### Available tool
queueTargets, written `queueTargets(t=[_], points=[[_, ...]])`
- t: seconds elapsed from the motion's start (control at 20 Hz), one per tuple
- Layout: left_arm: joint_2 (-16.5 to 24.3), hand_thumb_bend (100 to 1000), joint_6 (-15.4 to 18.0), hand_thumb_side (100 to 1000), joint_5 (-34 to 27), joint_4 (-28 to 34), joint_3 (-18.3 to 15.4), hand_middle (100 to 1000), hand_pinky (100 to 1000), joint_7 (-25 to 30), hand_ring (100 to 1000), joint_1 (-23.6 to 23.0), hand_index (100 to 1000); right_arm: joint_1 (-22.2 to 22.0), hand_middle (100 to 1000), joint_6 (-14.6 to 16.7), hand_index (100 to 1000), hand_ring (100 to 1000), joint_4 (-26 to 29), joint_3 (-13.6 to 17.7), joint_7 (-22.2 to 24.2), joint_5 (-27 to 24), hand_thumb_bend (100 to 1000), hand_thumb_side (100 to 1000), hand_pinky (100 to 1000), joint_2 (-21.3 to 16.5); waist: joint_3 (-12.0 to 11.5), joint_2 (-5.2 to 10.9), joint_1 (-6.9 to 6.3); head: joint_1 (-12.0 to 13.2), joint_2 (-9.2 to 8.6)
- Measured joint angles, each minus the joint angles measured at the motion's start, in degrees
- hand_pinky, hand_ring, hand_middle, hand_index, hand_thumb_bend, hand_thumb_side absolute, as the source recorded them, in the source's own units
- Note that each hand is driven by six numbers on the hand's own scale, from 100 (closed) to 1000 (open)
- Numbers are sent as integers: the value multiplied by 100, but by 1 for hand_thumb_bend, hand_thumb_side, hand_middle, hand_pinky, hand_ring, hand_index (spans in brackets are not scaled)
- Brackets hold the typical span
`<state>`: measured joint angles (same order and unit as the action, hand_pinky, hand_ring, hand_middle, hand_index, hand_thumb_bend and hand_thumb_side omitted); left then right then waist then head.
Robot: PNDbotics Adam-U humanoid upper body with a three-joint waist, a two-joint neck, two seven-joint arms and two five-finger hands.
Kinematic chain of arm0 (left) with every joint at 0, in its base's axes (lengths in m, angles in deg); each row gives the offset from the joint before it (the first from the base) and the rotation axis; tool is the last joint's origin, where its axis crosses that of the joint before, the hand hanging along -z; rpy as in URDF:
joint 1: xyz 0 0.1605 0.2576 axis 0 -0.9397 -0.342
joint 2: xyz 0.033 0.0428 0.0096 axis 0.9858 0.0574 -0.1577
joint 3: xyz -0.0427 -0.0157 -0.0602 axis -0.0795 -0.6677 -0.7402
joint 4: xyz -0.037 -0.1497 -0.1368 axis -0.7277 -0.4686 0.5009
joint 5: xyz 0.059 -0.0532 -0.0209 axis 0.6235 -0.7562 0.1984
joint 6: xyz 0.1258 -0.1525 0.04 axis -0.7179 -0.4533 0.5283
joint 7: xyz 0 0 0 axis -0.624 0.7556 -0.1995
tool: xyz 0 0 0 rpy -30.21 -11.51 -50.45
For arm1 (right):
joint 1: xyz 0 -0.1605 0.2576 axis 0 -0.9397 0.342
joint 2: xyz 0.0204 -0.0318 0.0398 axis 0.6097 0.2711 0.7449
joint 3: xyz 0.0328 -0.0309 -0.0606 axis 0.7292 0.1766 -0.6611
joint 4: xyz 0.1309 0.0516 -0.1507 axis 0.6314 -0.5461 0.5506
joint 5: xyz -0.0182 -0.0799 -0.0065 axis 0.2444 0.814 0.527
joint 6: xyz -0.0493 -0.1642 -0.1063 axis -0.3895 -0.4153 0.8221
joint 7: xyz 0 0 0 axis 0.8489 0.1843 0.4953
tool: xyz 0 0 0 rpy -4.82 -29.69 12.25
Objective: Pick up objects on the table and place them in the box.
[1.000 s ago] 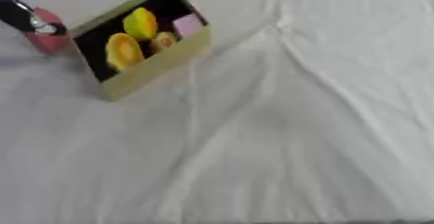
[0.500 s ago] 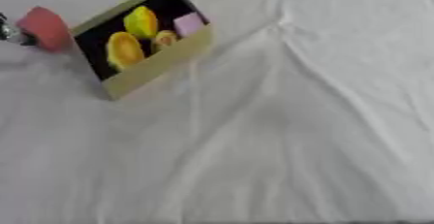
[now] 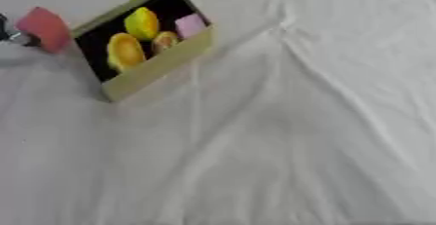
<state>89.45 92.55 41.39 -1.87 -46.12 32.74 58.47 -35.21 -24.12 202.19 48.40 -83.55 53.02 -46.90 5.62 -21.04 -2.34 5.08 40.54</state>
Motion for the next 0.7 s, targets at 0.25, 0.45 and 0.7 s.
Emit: queueTargets(t=[0.25, 0.45, 0.7], points=[[-100, 693, 76, 100, 206, -343, -50, 826, 846, -82, 848, 70, 903, 28, 693, 1, 818, 795, 0, -1, 3, -1, 100, 553, 870, 0, 41, -41, 0, 38, -72], [-147, 677, 113, 100, 243, -518, -73, 826, 842, -108, 845, 79, 898, 43, 691, 1, 817, 794, 0, -1, 4, -4, 100, 559, 870, 1, 51, -74, 0, 43, -85], [-195, 664, 136, 100, 252, -649, -101, 825, 839, -117, 844, 124, 887, 43, 688, -2, 817, 793, 0, -1, 6, -13, 100, 565, 870, 4, 76, -110, -2, 51, -132]])
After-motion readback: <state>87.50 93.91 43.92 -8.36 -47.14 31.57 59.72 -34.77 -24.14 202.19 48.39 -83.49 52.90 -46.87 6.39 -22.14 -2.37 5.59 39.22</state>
